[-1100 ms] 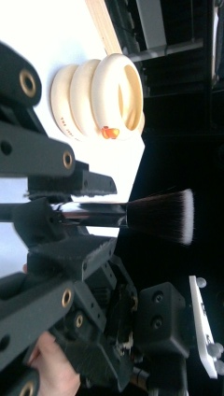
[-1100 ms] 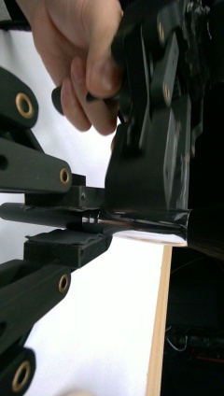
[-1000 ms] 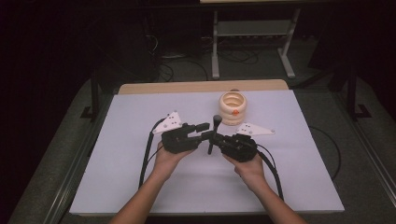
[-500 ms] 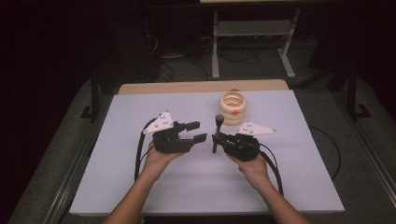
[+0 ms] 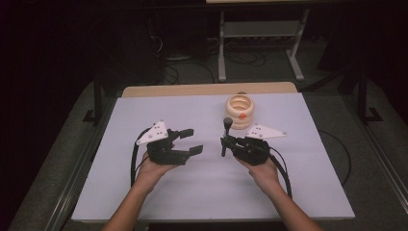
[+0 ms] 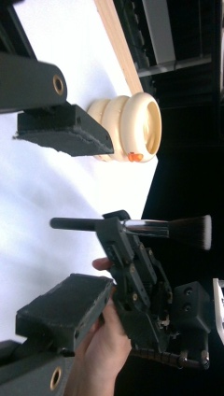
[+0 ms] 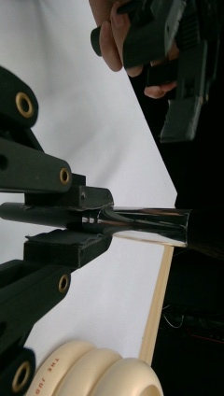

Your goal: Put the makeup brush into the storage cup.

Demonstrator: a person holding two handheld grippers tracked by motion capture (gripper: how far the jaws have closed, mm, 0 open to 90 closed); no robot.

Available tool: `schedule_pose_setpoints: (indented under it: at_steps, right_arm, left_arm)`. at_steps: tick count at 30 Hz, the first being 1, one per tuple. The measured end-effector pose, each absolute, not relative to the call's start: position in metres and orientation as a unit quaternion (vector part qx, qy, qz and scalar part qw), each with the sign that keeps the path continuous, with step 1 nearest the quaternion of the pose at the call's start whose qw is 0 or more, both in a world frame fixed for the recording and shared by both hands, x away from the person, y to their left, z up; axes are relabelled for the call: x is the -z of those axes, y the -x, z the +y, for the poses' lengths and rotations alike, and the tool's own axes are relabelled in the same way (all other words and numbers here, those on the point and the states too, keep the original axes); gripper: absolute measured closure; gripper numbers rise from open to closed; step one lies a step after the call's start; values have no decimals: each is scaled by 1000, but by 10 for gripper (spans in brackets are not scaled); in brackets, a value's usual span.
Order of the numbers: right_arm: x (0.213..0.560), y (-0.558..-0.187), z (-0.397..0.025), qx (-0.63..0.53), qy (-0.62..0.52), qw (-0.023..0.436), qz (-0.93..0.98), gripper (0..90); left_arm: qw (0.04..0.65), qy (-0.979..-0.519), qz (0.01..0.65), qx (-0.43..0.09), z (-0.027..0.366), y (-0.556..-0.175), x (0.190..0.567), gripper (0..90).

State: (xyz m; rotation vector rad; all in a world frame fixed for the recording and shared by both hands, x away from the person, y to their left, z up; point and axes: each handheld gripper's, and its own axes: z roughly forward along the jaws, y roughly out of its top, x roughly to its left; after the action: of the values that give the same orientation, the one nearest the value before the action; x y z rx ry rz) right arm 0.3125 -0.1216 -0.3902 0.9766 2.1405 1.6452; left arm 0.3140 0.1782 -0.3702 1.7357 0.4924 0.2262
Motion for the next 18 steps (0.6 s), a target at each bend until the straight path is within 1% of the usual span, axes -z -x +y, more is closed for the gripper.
schedule_pose_setpoints:
  at_steps: [6,11,18]
  right_arm:
    - [389,-313,-124,-563,-339,136,741,778]
    - [388,-313,-126,-561,-334,143,744,778]
    - [385,-318,-129,-553,-329,155,749,778]
  left_arm:
    - [614,-749,221,-111,194,-309,375,234]
    - [615,-744,229,-124,205,-303,379,163]
    - [613,-741,240,-136,222,-295,386,107]
